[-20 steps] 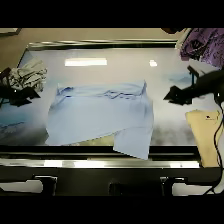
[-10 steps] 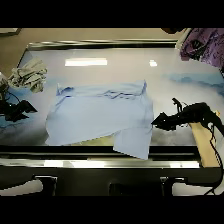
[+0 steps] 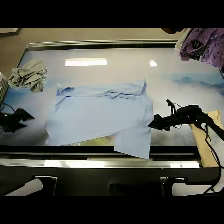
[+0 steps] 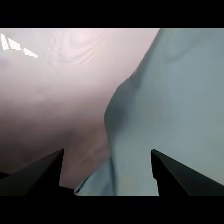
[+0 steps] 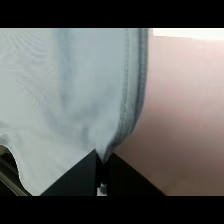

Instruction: Fold the clothes and pants, and hang the long-sleeved shirts on hangers.

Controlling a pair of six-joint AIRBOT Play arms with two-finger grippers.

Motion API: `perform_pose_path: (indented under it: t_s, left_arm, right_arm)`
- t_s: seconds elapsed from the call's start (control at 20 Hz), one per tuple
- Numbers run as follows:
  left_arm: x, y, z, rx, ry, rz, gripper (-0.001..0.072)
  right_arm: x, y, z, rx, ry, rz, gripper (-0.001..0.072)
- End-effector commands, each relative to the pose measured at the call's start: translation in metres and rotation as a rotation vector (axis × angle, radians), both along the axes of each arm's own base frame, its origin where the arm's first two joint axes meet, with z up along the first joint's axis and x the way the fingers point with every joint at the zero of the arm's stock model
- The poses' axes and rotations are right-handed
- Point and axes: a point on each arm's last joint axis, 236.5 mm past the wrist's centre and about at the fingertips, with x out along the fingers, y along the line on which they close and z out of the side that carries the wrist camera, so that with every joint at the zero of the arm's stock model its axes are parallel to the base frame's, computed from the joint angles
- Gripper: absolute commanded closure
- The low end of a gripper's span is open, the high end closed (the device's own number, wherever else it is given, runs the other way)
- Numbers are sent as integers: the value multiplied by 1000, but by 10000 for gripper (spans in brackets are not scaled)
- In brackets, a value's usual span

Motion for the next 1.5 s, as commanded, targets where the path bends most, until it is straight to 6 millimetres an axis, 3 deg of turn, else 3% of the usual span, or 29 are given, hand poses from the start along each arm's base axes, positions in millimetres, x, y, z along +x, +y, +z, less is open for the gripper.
perform_pose_path:
  t_s: [0.0,0.1,0.2,0.65,0.7,0.75,0.9,0.95,1.05,1.1,1.15,1.2,1.25,1.35,1.45]
  left_arm:
    - [-51,-29,-32,-160,2,23,91]
    - [-70,-46,-52,-244,21,36,92]
    - [-76,-55,-63,-256,24,31,94]
    - [-80,-63,-73,-271,47,6,116]
    - [-81,-65,-76,-282,59,6,167]
    - [-82,-66,-80,-293,72,7,277]
    - [-83,-66,-89,-312,93,21,281]
    - [-83,-66,-92,-313,98,25,347]
    - [-82,-68,-96,-317,106,21,348]
    - [-82,-71,-97,-320,111,9,392]
    - [-82,-74,-97,-321,113,-2,538]
    - [-78,-77,-95,-326,98,-18,659]
    - [-72,-82,-90,-340,75,-28,690]
    - [-52,-85,-74,-333,11,-39,692]
    - [-21,-80,-46,-265,-73,-61,694]
  right_arm:
    - [-2,2,0,6,3,12,678]
    - [-8,5,3,22,19,28,678]
    - [-11,7,5,32,29,37,678]
    - [-12,7,6,36,49,19,678]
    - [-12,7,6,37,50,20,678]
    - [-12,7,6,36,49,20,678]
    - [-10,7,10,30,32,18,678]
    - [-9,6,12,28,25,18,678]
    - [-7,6,16,24,11,18,678]
    - [-7,6,18,22,4,17,678]
    - [-6,5,20,19,-3,16,678]
    - [-5,5,22,16,-12,15,678]
    - [-4,5,25,14,-19,14,678]
    - [2,7,40,22,-53,-7,679]
    - [25,5,74,14,-172,-34,680]
